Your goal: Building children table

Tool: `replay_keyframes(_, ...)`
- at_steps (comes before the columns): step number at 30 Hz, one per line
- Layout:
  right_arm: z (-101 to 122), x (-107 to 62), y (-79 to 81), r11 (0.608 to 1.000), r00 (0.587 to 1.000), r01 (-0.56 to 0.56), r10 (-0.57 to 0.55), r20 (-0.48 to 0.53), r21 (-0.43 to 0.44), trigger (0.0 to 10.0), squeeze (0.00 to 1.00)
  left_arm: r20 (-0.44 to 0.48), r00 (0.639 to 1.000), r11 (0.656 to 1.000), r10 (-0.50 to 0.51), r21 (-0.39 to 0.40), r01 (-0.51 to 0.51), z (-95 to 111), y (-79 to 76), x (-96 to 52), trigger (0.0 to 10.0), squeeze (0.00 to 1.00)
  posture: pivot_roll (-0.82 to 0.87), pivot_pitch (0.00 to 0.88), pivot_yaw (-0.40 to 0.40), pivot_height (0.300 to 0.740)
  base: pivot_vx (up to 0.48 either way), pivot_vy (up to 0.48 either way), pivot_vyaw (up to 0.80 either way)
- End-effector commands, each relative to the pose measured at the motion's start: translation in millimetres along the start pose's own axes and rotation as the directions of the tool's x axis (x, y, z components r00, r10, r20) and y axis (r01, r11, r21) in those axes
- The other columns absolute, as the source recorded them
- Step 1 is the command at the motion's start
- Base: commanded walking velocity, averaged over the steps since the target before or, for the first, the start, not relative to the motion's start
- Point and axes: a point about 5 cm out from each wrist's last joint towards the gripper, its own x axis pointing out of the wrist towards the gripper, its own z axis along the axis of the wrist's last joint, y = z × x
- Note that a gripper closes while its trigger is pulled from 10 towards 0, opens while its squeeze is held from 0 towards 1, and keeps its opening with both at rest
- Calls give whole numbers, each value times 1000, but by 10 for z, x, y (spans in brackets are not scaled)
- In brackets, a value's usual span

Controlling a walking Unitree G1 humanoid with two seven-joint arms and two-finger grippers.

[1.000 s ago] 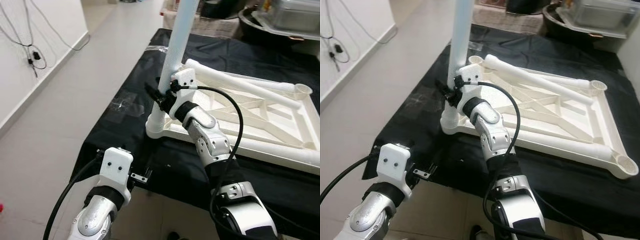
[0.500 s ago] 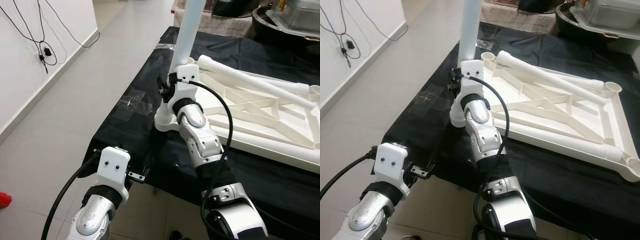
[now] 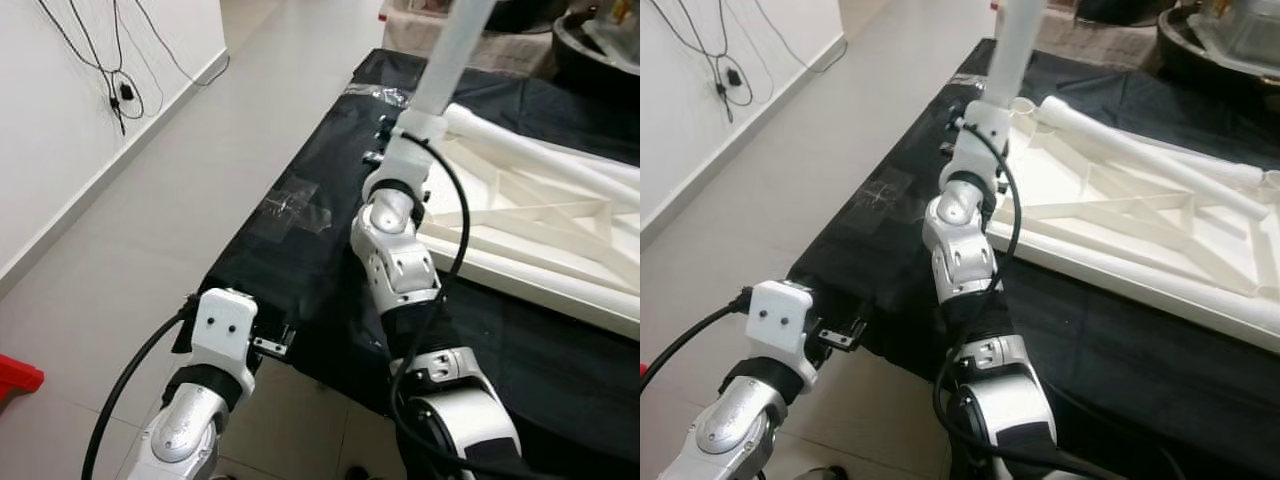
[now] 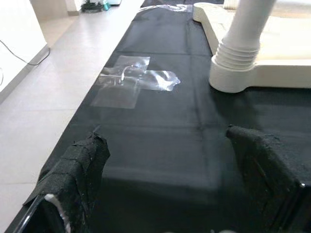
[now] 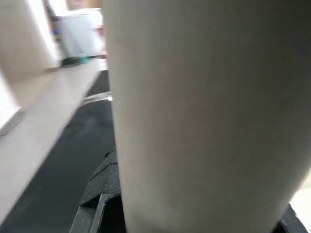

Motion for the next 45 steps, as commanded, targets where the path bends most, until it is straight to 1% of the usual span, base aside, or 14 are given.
replay_keyframes(1, -595, -245, 35, 986, 956, 96, -129, -264, -134, 10000, 0, -14, 1000, 1000, -2, 11, 2, -29, -1, -10, 10000, 0, 175, 230, -119, 740, 0, 0, 0)
replay_keyframes(5, -595, -245, 35, 986, 956, 96, -129, -264, -134, 10000, 0, -14, 1000, 1000, -2, 11, 2, -29, -1, -10, 10000, 0, 175, 230, -119, 740, 0, 0, 0)
replay_keyframes(15, -744, -234, 164, 938, 914, -321, 269, -303, -135, 10000, 0, -13, 1000, 1000, 2, 13, -1, -44, 1, -9, 10000, 0, 164, 227, -118, 740, 0, 0, 0)
replay_keyframes(16, -798, -292, 255, 834, 789, -551, 517, -332, -12, 10000, 0, -11, 1000, 1000, 1, 11, -1, -48, -6, -8, 10000, 0, 151, 217, -121, 740, 0, 0, 0)
replay_keyframes(20, -808, -325, 289, 785, 733, -617, 595, -329, 45, 10000, 0, -12, 1000, 1000, 0, 11, 0, -52, -11, -8, 10000, 0, 151, 215, -122, 740, 0, 0, 0)
replay_keyframes(21, -846, -375, 318, 640, 574, -762, 737, -357, 96, 10000, 0, -11, 1000, 1000, -1, 12, 1, -54, -18, -9, 10000, 0, 151, 213, -122, 740, 0, 0, 0)
replay_keyframes(28, -892, -386, 274, 446, 373, -889, 837, -401, 105, 10000, 0, -9, 1000, 1000, -1, 15, 1, -48, -14, -16, 10000, 0, 152, 207, -123, 740, 0, 0, 0)
replay_keyframes(29, -896, -389, 260, 368, 293, -923, 863, -411, 114, 10000, 0, -8, 1000, 1000, 0, 16, 0, -45, -10, -18, 10000, 0, 156, 203, -125, 740, 0, 0, 0)
replay_keyframes(30, -896, -389, 260, 368, 293, -923, 863, -411, 114, 10000, 0, -8, 1000, 1000, 0, 16, 0, -45, -10, -18, 10000, 0, 156, 203, -125, 740, 0, 0, 0)
replay_keyframes(31, -887, -398, 256, 283, 207, -949, 889, -410, 135, 10000, 0, -7, 1000, 1000, 0, 19, 0, -42, -7, -19, 10000, 0, 156, 203, -125, 740, 0, 0, 0)
replay_keyframes(32, -887, -398, 256, 283, 207, -949, 889, -410, 135, 10000, 0, -7, 1000, 1000, 0, 19, 0, -42, -7, -19, 10000, 0, 156, 203, -125, 740, 0, 0, 0)
replay_keyframes(35, -855, -410, 283, 162, 86, -974, 911, -404, 157, 10000, 0, -6, 1000, 1000, -2, 21, 2, -36, -6, -25, 10000, 0, 162, 199, -124, 740, 0, 0, 0)
replay_keyframes(38, -819, -459, 332, -7, -73, -986, 915, -398, 165, 10000, 0, -7, 1000, 1000, -3, 24, 3, -31, -6, -37, 10000, 0, 166, 203, -129, 740, 0, 0, 0)
replay_keyframes(45, -822, -493, 328, -104, -170, -978, 897, -409, 179, 10000, 0, -9, 1000, 1000, -1, 25, 1, -35, -5, -44, 10000, 0, 166, 211, -131, 740, 0, 0, 0)
